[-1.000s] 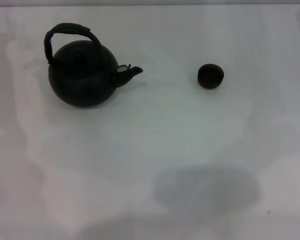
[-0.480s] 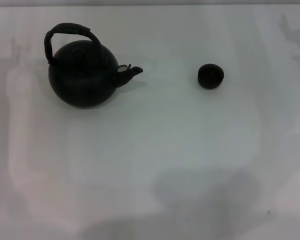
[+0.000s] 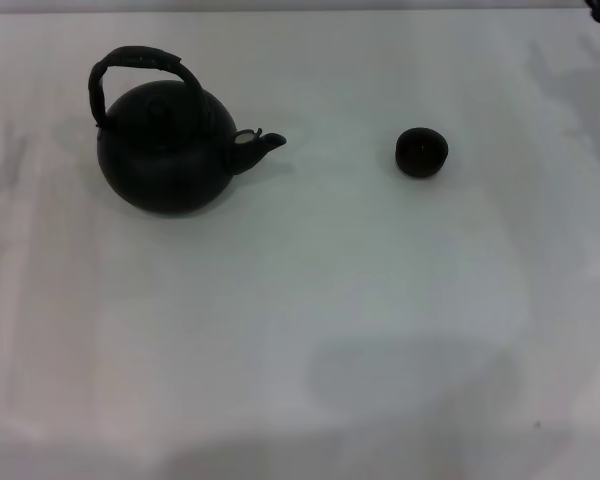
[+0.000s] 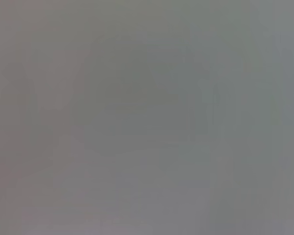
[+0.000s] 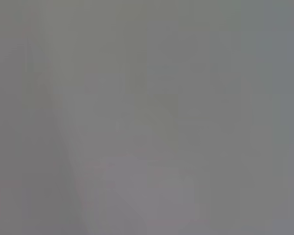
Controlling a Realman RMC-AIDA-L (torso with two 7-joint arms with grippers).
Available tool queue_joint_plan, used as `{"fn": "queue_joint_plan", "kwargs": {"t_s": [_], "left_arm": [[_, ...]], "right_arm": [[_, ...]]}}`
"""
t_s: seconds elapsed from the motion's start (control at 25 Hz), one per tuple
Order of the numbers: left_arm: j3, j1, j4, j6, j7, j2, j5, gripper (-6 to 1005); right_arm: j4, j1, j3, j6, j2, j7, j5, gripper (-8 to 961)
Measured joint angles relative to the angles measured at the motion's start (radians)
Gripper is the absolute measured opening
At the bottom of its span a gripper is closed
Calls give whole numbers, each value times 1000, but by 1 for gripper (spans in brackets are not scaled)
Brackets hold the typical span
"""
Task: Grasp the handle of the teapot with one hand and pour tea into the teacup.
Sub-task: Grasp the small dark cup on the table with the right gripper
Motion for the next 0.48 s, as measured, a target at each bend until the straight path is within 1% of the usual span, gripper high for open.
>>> {"fn": "queue_joint_plan", "kwargs": {"t_s": [0.08, 0.16, 0.2, 0.24, 0.28, 0.32, 0.48], "left_arm": [[18, 23, 0, 21, -4, -2, 1, 874], [29, 45, -4, 34, -6, -4, 1, 874], [29, 45, -4, 34, -6, -4, 1, 873], [32, 70, -14, 44, -10, -6, 1, 873], [34, 74, -16, 45, -12, -6, 1, 873], [36, 79, -18, 46, -14, -6, 2, 873], [43, 95, -26, 51, -23, -6, 2, 873]], "right_arm": [[-32, -5, -8, 0, -7, 53, -69, 842], [-67, -5, -7, 0, -18, 142, -180, 842], [-87, -4, -6, 0, -25, 195, -244, 842], [-123, 3, -4, -1, -37, 294, -364, 842], [-143, 8, -3, -1, -44, 346, -424, 842], [-143, 8, -3, -1, -44, 346, -424, 842], [-189, 52, 0, -1, -79, 551, -641, 841]]}}
